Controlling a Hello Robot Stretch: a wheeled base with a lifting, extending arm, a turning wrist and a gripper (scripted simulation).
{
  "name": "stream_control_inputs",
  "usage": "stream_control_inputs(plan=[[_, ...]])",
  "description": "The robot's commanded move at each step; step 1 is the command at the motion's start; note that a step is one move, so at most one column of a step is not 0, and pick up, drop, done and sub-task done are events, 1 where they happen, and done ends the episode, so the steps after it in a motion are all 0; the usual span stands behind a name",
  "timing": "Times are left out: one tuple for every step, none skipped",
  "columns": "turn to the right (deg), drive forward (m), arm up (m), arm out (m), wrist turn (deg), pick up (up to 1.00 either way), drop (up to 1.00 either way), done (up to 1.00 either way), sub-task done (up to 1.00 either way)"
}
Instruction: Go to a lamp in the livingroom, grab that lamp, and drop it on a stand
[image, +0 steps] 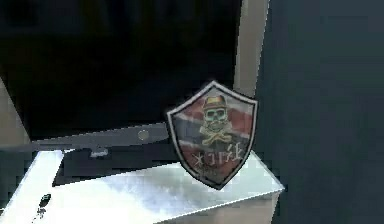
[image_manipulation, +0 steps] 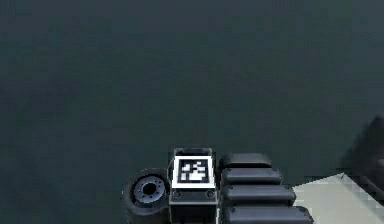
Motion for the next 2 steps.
stream_control_inputs(plan=[[0.0, 0.30, 0.00, 0.00, 0.0, 0.00, 0.00, 0.00, 0.00], [-21.0, 0.00, 0.00, 0.00, 0.0, 0.00, 0.00, 0.00, 0.00]])
